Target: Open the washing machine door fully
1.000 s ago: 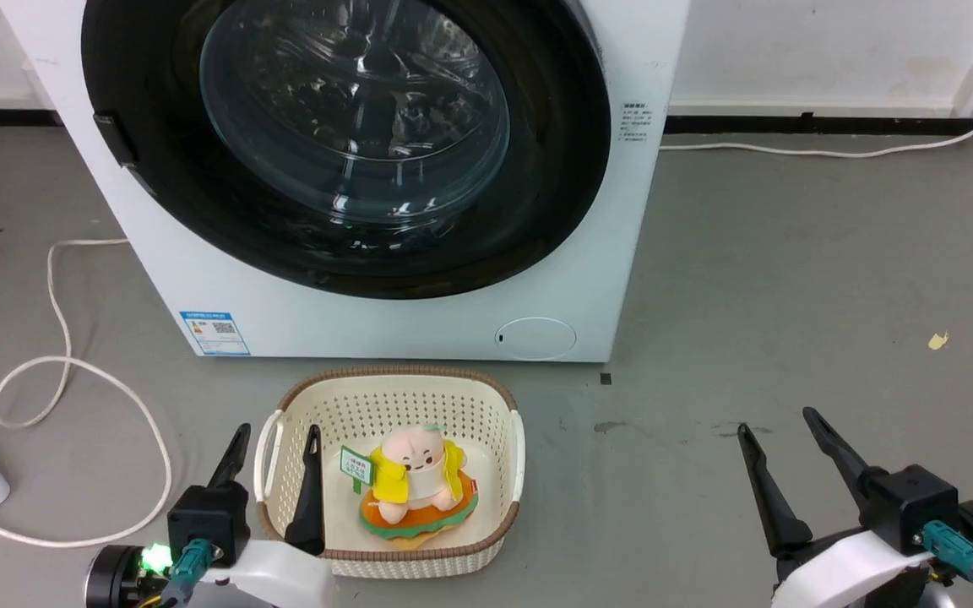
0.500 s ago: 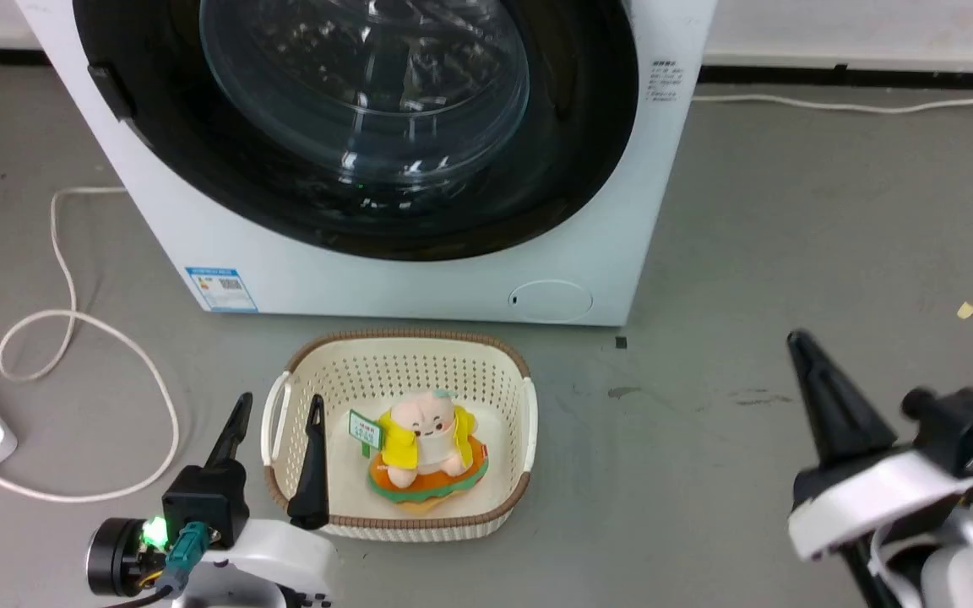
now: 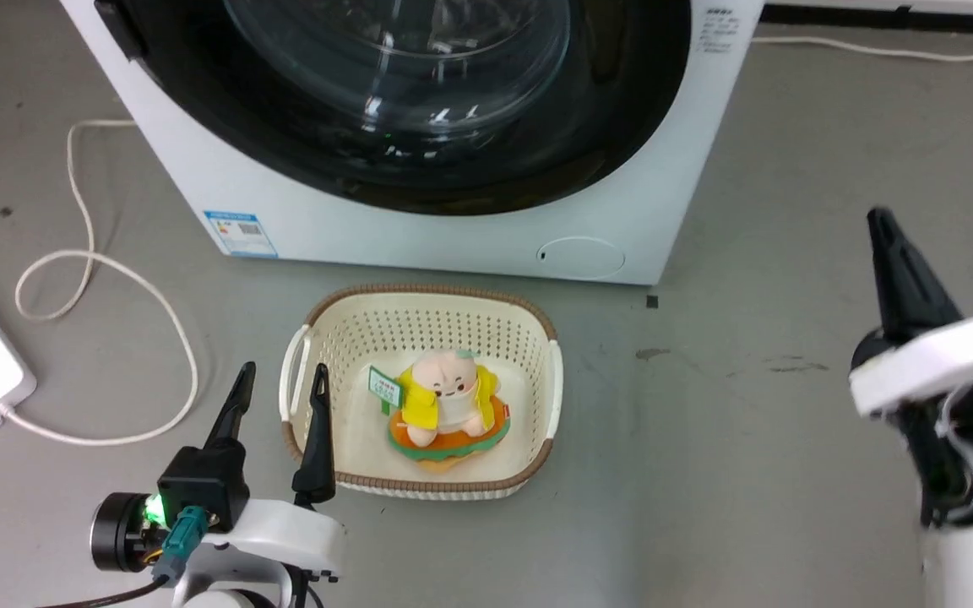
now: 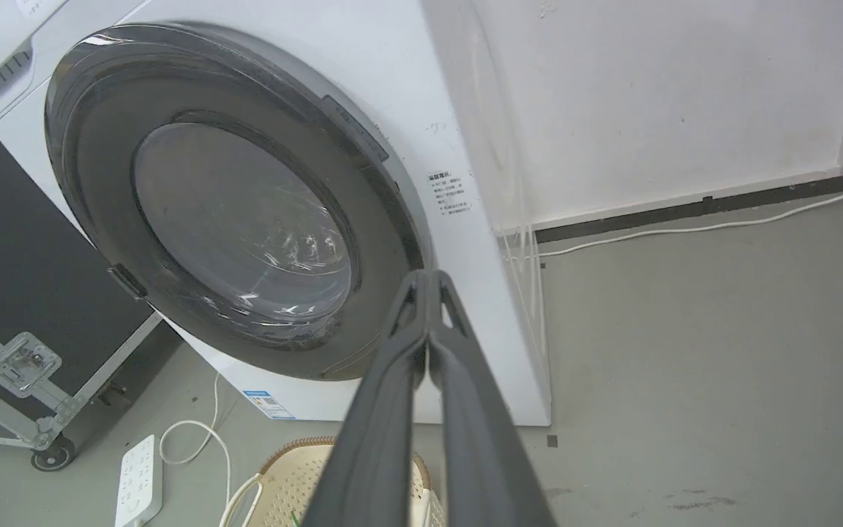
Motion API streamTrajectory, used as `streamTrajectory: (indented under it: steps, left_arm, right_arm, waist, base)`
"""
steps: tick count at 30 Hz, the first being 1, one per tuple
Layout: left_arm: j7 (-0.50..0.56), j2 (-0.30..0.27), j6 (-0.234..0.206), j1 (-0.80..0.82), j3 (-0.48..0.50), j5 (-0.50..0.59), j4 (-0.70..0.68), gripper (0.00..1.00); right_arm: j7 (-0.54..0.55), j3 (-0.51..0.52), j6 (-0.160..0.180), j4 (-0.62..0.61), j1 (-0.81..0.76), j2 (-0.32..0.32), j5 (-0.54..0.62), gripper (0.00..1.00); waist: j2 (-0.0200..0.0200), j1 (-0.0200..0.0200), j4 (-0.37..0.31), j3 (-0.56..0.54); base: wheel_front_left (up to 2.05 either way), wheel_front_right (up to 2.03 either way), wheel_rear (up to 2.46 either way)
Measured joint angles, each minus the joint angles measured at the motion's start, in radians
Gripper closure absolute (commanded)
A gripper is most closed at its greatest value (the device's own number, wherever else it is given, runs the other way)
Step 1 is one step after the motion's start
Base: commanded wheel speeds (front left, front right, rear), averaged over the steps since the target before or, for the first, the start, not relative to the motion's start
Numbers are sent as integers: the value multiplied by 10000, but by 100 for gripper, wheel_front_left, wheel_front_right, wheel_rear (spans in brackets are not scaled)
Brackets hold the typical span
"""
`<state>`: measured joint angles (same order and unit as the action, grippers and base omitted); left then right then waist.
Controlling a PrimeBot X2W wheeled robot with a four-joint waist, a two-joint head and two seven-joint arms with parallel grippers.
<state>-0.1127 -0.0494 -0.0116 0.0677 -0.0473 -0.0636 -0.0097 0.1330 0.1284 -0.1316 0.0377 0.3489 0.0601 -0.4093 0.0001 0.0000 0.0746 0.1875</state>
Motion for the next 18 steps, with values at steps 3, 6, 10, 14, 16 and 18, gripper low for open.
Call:
streamTrajectory:
  steps: [3,6,10,14,16,18]
  left_arm:
    - [-88,-2,-19,103,-44,-15,-10,0]
    - [-125,0,-33,212,-65,-17,-29,0]
    - [-219,-2,-63,354,-128,-123,-46,0]
    - [-297,-2,-77,407,-194,-211,-82,0]
    - [-309,0,-132,437,-249,-293,-100,0]
    - [-387,-2,-157,497,-297,-316,-111,0]
  right_arm:
    - [407,351,0,612,791,-15,-594,100]
    - [583,483,0,1003,1209,-17,-961,100]
    - [974,840,2,2015,2342,-29,-1624,100]
    - [1361,1076,2,2685,3095,-36,-2190,100]
    - [1509,1283,2,3127,3613,-44,-2470,100]
    - [1687,1465,2,3509,4092,-46,-2621,100]
  waist:
    - [0,1,138,244]
    - [0,0,222,365]
    - [0,1,459,656]
    - [0,1,610,839]
    - [0,1,711,966]
    - [0,1,809,1096]
  base:
    - [0,0,0]
    - [0,0,0]
    - [0,0,0]
    - [0,0,0]
    - [0,0,0]
    - [0,0,0]
